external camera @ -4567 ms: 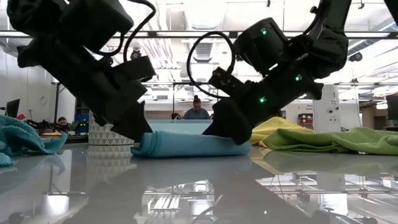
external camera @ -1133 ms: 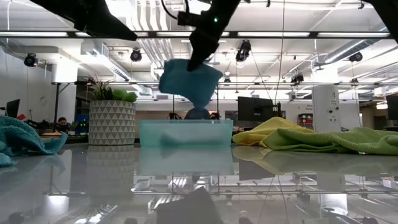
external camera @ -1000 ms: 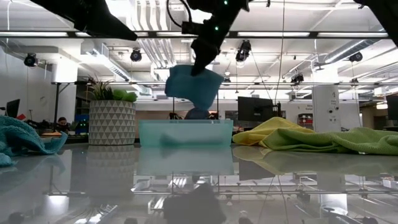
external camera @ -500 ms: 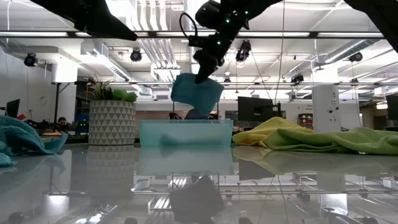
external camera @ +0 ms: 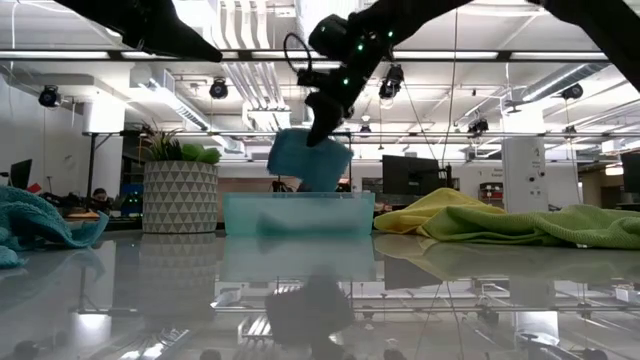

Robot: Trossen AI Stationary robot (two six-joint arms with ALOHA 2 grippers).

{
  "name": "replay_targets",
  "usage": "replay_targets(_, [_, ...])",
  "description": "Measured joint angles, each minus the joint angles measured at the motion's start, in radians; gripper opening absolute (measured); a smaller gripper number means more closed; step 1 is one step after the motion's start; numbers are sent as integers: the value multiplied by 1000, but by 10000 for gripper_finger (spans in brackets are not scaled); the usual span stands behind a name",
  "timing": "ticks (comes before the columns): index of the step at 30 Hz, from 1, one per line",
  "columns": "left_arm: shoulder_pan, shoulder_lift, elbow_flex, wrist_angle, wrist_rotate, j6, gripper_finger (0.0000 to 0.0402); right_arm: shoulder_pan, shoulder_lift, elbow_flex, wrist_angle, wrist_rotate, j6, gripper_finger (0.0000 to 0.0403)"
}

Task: Fold microfiber towels
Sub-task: Put the blue microfiber cloth into the green bin

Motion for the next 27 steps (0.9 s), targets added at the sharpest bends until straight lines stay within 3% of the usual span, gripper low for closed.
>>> replay_targets(2, [0,0,0,-1,-5,0,6,1,28,0,-4,-7,5,13])
replay_targets(14, [0,0,-1,-7,-16,25,6,4,118,21,31,254,-109,13])
replay_targets(22, [0,-1,-1,-9,-47,76,6,5,116,69,26,251,-131,13])
replay_targets(27, [0,-1,-2,-12,-47,79,6,6,142,52,24,180,-63,13])
